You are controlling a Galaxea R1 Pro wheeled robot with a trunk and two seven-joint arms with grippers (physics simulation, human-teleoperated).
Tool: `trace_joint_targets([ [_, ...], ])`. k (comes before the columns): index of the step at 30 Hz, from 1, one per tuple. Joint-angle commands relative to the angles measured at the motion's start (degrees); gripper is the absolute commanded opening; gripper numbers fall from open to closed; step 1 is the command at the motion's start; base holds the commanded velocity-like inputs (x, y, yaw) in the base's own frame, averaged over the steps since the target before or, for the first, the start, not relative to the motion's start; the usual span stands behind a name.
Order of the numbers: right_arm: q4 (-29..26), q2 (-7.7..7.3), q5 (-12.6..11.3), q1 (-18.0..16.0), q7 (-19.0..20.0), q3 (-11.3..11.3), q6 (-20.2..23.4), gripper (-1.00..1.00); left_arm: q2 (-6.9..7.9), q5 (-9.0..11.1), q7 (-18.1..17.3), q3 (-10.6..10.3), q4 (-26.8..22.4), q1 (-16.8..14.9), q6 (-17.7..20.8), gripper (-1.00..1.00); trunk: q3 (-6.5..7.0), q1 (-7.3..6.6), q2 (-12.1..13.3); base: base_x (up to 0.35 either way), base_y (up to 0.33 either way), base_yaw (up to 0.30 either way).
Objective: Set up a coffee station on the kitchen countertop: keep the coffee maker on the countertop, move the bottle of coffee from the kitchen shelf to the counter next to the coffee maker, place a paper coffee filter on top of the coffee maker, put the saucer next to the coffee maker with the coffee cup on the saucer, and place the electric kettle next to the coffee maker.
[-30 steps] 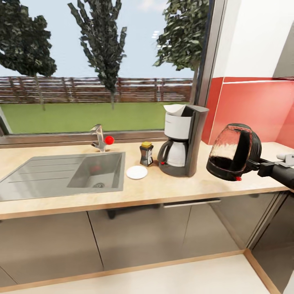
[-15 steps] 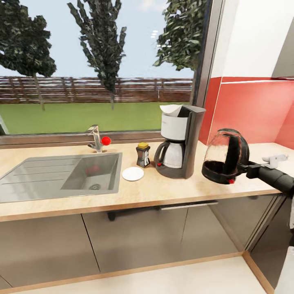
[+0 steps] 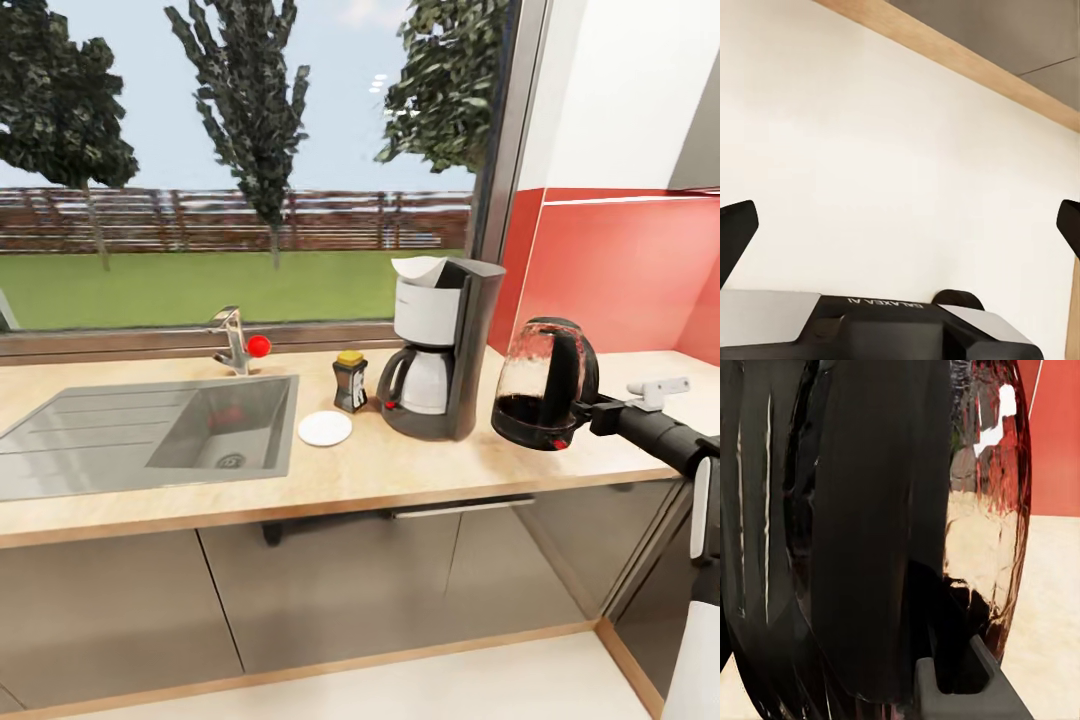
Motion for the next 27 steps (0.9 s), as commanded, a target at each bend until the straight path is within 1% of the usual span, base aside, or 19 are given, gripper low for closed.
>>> trace_joint_targets([
  [1, -0.07, 0.01, 0.21, -0.08, 0.47, -0.08, 0.19, -1.00, 0.02, 0.22, -0.11, -0.38, 0.08, -0.04, -0.37, 1.00, -0.06, 0.01, -0.03, 0.142, -0.036, 0.000],
  [7, -0.03, 0.01, 0.19, -0.09, 0.47, -0.10, 0.22, -1.00, 0.02, 0.22, -0.11, -0.39, 0.09, -0.01, -0.37, 1.00, -0.06, 0.01, -0.03, 0.062, -0.023, 0.000],
  [13, -0.02, 0.01, 0.21, -0.08, 0.49, -0.14, 0.22, -1.00, 0.02, 0.22, -0.11, -0.31, 0.06, -0.01, -0.34, 1.00, -0.06, 0.01, -0.03, 0.121, -0.100, 0.000],
  [27, -0.03, 0.01, 0.04, -0.08, 0.65, -0.15, 0.33, -1.00, 0.02, 0.22, -0.11, -0.29, 0.10, -0.01, -0.30, 1.00, -0.06, 0.01, -0.03, 0.006, -0.005, 0.000],
])
